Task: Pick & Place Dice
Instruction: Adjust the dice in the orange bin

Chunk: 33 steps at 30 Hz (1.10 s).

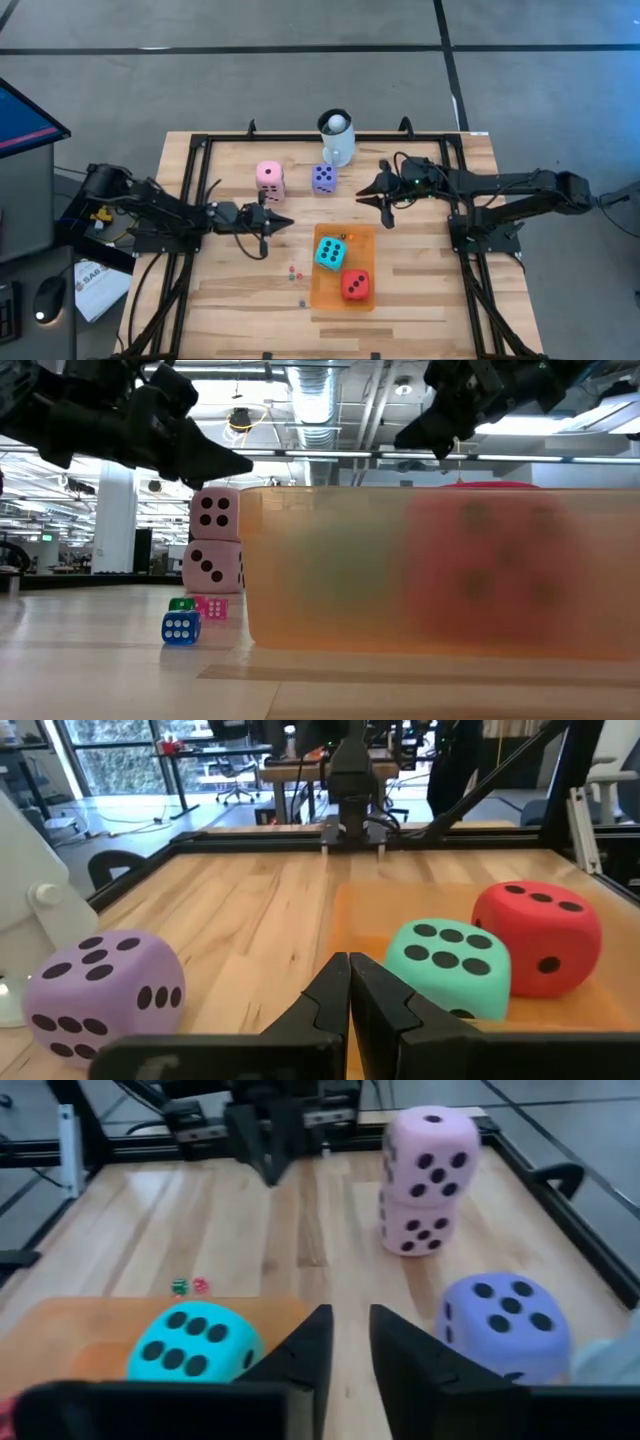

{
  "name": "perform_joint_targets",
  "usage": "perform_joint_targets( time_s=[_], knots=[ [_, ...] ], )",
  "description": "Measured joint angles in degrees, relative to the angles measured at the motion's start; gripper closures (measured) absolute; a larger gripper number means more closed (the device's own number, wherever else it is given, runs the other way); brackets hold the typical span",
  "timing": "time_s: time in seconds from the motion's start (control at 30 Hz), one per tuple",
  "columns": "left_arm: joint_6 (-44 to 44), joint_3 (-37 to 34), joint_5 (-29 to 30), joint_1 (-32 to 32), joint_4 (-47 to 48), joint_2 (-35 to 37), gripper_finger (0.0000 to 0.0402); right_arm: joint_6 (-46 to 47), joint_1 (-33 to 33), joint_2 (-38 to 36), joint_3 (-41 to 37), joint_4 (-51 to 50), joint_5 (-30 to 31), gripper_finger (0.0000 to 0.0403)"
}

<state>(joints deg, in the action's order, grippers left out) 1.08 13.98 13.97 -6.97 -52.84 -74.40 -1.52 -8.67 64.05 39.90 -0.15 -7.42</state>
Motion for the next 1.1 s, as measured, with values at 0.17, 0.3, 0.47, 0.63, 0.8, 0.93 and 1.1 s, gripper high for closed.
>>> perform_joint_targets(
  time_s=[0.17,0.3,0.47,0.63,0.8,0.93,1.1],
  knots=[
    [0.09,0.44,-0.04,-0.02,-0.21,-1.1,0.0402,0.89,3.01,0.0,0.0,0.18,0.29,0.0385],
    [0.09,0.44,-0.08,-0.02,-0.09,-1.08,0.0402,3.34,5.47,0.34,0.0,0.91,3.88,0.0396],
    [0.1,0.44,-0.22,-0.02,-0.05,-1.08,0.0402,7.41,7.8,3.98,0.07,1.97,7.49,0.04],
    [0.09,0.44,-0.2,-0.02,-0.02,-1.08,0.0402,11.13,8.4,10.83,2.28,0.1,7.48,0.0401],
    [0.02,0.44,-0.17,-0.02,0.58,-1.08,0.0401,11.71,8.73,17.87,7.9,-6.25,7.5,0.0402],
    [-0.02,0.42,-0.16,-0.02,0.93,-1.08,0.0402,12.09,9.68,22.48,12.17,-10.34,7.5,0.0402],
    [-0.04,0.42,0.02,-0.02,0.94,-1.08,0.0402,13.22,11.22,26.54,16.39,-13.28,7.48,0.0402]
  ],
)
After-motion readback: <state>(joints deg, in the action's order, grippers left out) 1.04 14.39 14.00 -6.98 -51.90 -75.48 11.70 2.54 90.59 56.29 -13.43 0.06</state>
